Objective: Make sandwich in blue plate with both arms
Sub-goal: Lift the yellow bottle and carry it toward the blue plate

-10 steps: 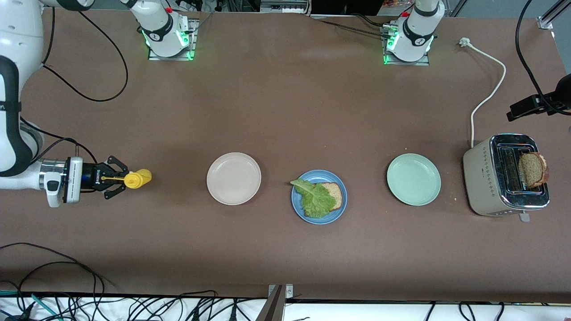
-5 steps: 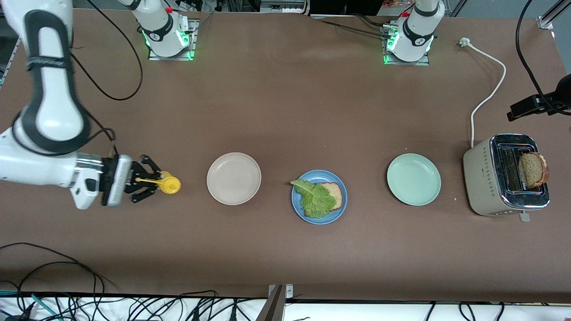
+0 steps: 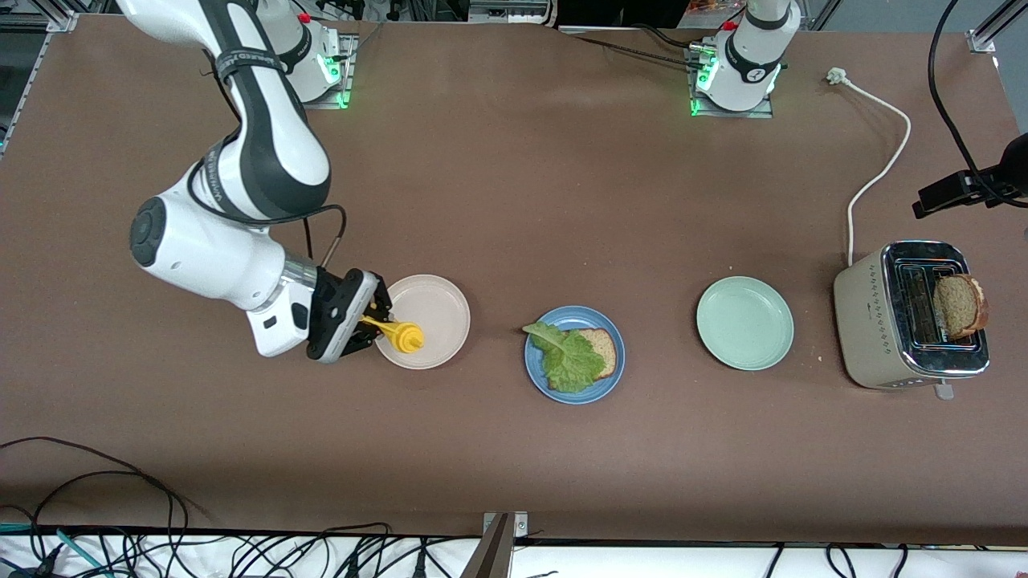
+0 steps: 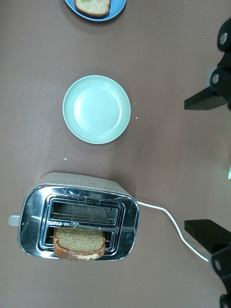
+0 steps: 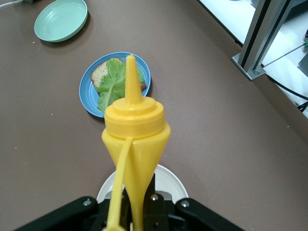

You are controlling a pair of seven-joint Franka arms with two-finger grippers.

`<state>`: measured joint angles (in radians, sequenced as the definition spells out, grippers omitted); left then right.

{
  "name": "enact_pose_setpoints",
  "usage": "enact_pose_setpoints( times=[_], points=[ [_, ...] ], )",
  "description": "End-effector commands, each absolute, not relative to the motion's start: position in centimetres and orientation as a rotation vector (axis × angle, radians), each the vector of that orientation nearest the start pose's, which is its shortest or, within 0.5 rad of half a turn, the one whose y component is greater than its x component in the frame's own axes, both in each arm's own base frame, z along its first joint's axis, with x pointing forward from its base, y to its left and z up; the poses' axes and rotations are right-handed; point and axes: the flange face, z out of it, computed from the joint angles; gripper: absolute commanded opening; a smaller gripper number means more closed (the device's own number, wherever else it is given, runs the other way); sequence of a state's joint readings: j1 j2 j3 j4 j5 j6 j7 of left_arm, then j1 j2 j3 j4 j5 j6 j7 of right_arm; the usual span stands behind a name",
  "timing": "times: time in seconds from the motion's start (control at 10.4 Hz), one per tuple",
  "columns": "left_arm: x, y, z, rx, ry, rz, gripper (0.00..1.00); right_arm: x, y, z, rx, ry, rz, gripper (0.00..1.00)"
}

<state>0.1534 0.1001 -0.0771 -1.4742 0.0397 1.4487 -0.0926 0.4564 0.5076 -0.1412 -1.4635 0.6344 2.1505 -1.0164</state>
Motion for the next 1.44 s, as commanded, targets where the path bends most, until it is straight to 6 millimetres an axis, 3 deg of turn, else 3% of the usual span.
enact_pose_setpoints(
  times=[0.0,0.1,0.48,0.96,1.34],
  points=[
    [56.8,5.2,60.6,-3.091,-0.258,0.197,1.0,68.0,26.6,40.4,-2.411,-1.297,-0.502,0.1],
    [56.8,5.2,60.6,-3.091,-0.258,0.197,1.0,67.6,28.0,40.3,-2.409,-1.298,-0.511,0.1],
    [56.8,5.3,60.6,-3.095,-0.263,0.197,1.0,67.0,29.5,40.3,-2.442,-1.297,-0.495,0.1],
    [56.9,5.3,60.6,-3.095,-0.263,0.197,1.0,65.9,38.8,36.3,-2.622,-1.582,-0.472,0.1],
    [56.9,5.4,60.6,-3.095,-0.265,0.2,1.0,64.5,45.8,32.1,-2.603,-1.789,-0.554,0.1]
  ],
)
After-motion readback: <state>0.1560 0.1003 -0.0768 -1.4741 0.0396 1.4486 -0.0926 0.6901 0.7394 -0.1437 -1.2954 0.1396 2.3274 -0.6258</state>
